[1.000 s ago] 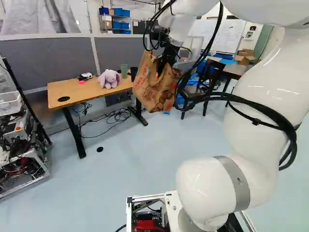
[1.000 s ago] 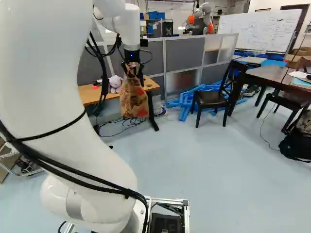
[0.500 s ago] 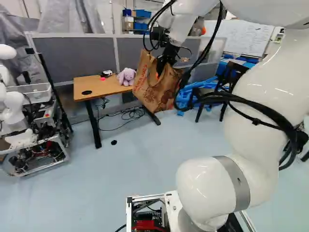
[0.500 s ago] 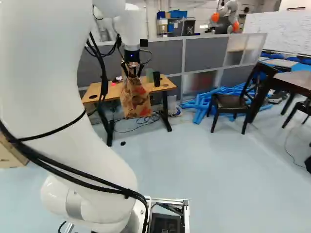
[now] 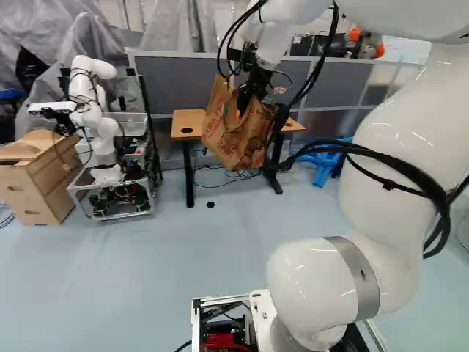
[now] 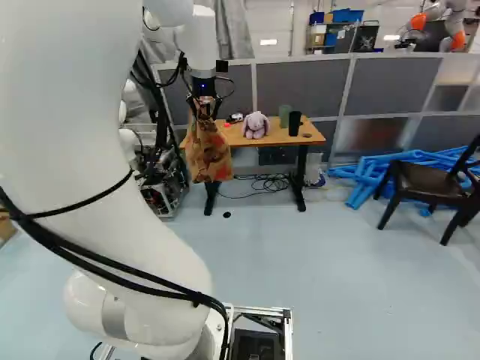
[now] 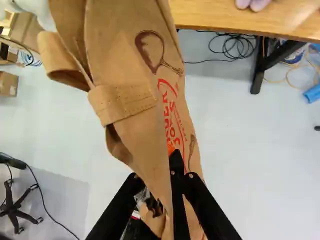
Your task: Pick up the bag on the ground and place it on the table
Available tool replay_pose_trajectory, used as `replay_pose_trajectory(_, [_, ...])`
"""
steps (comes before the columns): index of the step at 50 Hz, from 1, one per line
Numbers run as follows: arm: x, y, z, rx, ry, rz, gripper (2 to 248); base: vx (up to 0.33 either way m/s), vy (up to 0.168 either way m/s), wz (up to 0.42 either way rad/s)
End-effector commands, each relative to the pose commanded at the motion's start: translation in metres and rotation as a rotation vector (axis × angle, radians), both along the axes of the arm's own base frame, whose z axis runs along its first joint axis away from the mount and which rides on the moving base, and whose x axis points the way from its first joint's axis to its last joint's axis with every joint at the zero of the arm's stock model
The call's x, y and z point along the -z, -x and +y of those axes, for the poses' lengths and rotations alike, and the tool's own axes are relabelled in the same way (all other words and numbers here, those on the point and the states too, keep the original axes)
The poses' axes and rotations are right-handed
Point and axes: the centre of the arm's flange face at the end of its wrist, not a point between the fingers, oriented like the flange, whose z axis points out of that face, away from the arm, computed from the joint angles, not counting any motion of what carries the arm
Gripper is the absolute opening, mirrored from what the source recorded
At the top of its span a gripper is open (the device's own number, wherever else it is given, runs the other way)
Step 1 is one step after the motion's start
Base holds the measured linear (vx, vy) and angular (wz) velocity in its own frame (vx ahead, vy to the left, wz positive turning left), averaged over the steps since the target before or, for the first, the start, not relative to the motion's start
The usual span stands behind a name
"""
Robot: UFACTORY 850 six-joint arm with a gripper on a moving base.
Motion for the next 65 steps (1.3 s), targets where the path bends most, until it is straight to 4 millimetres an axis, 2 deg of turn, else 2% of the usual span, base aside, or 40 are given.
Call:
replay_pose_trajectory(23, [0.0,0.0,0.0,0.0,0.0,0.0,23,-0.001,0.069,0.336])
replay_pose_trajectory(40, [0.0,0.0,0.0,0.0,0.0,0.0,23,0.004,-0.001,-0.006])
replay_pose_trajectory(65, [0.0,0.0,0.0,0.0,0.0,0.0,23,0.093,0.001,-0.009])
